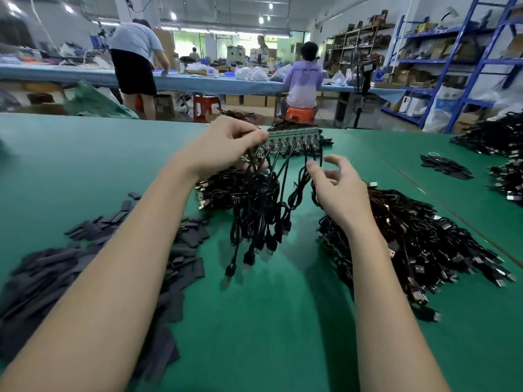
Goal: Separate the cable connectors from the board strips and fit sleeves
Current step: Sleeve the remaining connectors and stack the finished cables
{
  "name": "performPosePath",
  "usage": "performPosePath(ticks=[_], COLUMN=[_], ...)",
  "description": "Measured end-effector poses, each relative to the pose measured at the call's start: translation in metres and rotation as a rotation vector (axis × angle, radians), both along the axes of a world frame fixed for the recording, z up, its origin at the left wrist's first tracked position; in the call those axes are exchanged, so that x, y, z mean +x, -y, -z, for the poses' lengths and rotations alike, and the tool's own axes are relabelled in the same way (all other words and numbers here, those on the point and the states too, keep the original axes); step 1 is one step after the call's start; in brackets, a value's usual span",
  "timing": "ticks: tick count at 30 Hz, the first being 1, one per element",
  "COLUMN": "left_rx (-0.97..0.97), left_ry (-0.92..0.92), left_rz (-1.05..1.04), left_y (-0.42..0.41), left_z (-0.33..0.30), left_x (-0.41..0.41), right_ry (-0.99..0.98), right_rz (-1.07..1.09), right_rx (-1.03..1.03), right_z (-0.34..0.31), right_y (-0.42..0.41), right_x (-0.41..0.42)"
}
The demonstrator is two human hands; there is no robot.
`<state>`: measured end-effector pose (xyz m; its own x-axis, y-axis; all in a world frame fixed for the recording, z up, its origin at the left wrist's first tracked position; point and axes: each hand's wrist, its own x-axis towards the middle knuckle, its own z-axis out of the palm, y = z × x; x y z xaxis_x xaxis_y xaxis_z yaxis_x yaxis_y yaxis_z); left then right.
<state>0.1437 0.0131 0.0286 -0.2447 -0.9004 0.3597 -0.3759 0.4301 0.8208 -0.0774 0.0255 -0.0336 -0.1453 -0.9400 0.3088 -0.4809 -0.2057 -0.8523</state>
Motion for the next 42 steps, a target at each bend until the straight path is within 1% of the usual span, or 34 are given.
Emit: performPosePath(ticks=[2, 4, 6, 9, 11, 13, 15, 16, 18, 20, 21, 22, 23, 24, 26, 28, 30, 31, 33, 34, 35, 38, 42], left_rx=[0.047, 0.08, 0.122, 0.218, 0.3, 0.396, 0.494, 0.535, 0.574, 0.557, 0.529, 0.487, 0.446, 0.429, 0.449, 0.478, 0.518, 0.531, 0.548, 0.535, 0.497, 0.304, 0.054], left_ry=[-0.092, -0.133, -0.173, -0.243, -0.278, -0.302, -0.307, -0.277, -0.132, 0.03, 0.101, 0.17, 0.202, 0.2, 0.14, 0.125, 0.073, 0.021, -0.122, -0.156, -0.14, 0.076, 0.426], left_rz=[0.031, 0.052, 0.079, 0.126, 0.138, 0.105, 0.058, 0.029, -0.034, -0.056, -0.072, -0.083, -0.082, -0.061, 0.007, 0.093, 0.111, 0.105, 0.026, -0.031, -0.087, -0.187, -0.342], left_y=[-0.004, -0.006, -0.006, -0.008, -0.008, -0.009, -0.008, -0.006, -0.002, 0.005, 0.008, 0.01, 0.009, 0.01, 0.01, 0.006, 0.001, -0.002, -0.008, -0.01, -0.014, -0.03, -0.039], left_z=[0.005, 0.008, 0.011, 0.016, 0.022, 0.032, 0.045, 0.053, 0.071, 0.088, 0.095, 0.102, 0.106, 0.11, 0.117, 0.12, 0.118, 0.115, 0.109, 0.109, 0.108, 0.117, 0.13], left_x=[0.007, 0.014, 0.02, 0.032, 0.039, 0.042, 0.044, 0.044, 0.047, 0.051, 0.054, 0.055, 0.055, 0.054, 0.053, 0.051, 0.05, 0.05, 0.046, 0.043, 0.039, 0.019, -0.011], right_ry=[-0.017, 0.014, 0.127, 0.342, 0.383, 0.368, 0.285, 0.224, 0.084, -0.028, -0.024, 0.032, 0.104, 0.146, 0.218, 0.345, 0.468, 0.51, 0.55, 0.563, 0.578, 0.622, 0.655], right_rz=[-0.051, -0.108, -0.207, -0.425, -0.541, -0.608, -0.615, -0.602, -0.55, -0.473, -0.446, -0.433, -0.422, -0.395, -0.323, -0.277, -0.225, -0.201, -0.179, -0.173, -0.163, -0.109, -0.095], right_rx=[-0.021, -0.008, 0.074, 0.202, 0.268, 0.355, 0.444, 0.479, 0.524, 0.55, 0.561, 0.571, 0.564, 0.535, 0.453, 0.375, 0.307, 0.289, 0.277, 0.275, 0.268, 0.238, 0.227], right_z=[-0.001, -0.003, -0.005, -0.008, -0.007, -0.001, 0.01, 0.017, 0.034, 0.05, 0.055, 0.06, 0.063, 0.065, 0.068, 0.069, 0.068, 0.067, 0.067, 0.068, 0.067, 0.065, 0.061], right_y=[-0.001, 0.0, -0.002, -0.006, -0.005, -0.003, -0.001, 0.0, 0.002, 0.007, 0.009, 0.011, 0.011, 0.013, 0.018, 0.021, 0.021, 0.021, 0.02, 0.019, 0.019, 0.019, 0.016], right_x=[0.005, 0.006, 0.004, -0.003, -0.007, -0.007, -0.004, -0.002, 0.002, 0.006, 0.008, 0.011, 0.014, 0.016, 0.017, 0.019, 0.02, 0.02, 0.02, 0.02, 0.021, 0.026, 0.027])
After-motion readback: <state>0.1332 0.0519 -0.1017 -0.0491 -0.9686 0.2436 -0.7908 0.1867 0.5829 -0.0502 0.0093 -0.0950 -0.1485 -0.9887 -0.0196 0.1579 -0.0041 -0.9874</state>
